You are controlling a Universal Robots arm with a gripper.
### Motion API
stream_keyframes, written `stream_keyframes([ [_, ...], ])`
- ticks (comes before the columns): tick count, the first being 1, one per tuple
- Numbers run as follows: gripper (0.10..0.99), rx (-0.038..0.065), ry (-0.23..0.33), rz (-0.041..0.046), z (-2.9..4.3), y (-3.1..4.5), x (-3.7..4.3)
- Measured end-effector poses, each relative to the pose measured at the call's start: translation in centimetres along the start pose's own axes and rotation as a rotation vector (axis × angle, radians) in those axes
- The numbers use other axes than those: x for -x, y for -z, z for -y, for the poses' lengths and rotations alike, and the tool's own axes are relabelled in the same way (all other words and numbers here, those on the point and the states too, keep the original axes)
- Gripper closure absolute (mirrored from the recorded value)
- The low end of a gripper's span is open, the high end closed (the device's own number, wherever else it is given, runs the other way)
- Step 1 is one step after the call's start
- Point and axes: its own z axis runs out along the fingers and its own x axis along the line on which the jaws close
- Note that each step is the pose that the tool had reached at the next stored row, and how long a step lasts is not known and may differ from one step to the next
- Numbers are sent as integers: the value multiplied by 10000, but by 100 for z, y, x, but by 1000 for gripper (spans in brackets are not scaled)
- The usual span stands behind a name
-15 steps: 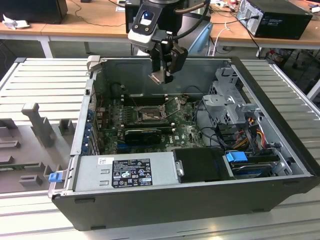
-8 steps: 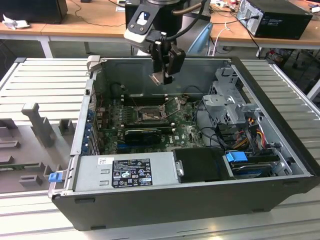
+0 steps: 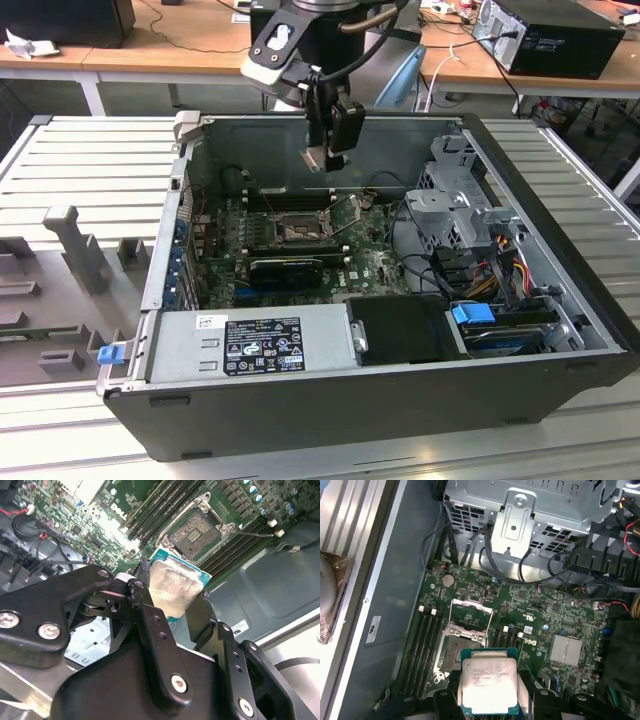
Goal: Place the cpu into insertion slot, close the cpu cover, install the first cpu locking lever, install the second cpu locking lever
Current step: 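Place the cpu into insertion slot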
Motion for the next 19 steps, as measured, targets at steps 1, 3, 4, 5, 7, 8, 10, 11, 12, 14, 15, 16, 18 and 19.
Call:
stream_keyframes([
  [1,557,5,-305,28,1,-6,0],
  [3,557,10,-658,62,1,-17,0],
  [4,557,11,-767,73,2,-23,0],
  [5,557,16,-1030,95,3,-38,1],
  [7,557,20,-1536,138,8,-83,1],
  [8,557,22,-1618,145,9,-108,2],
  [10,557,22,-1668,150,17,-190,3],
  [11,557,22,-1688,152,20,-222,3],
  [12,557,23,-1700,153,22,-244,4],
  [14,557,23,-1721,155,26,-286,5],
  [15,557,23,-1733,157,28,-309,5],
  [16,557,24,-1745,157,30,-330,5],
  [18,557,24,-1760,159,33,-362,6],
  [19,557,24,-1767,159,34,-377,6],
])
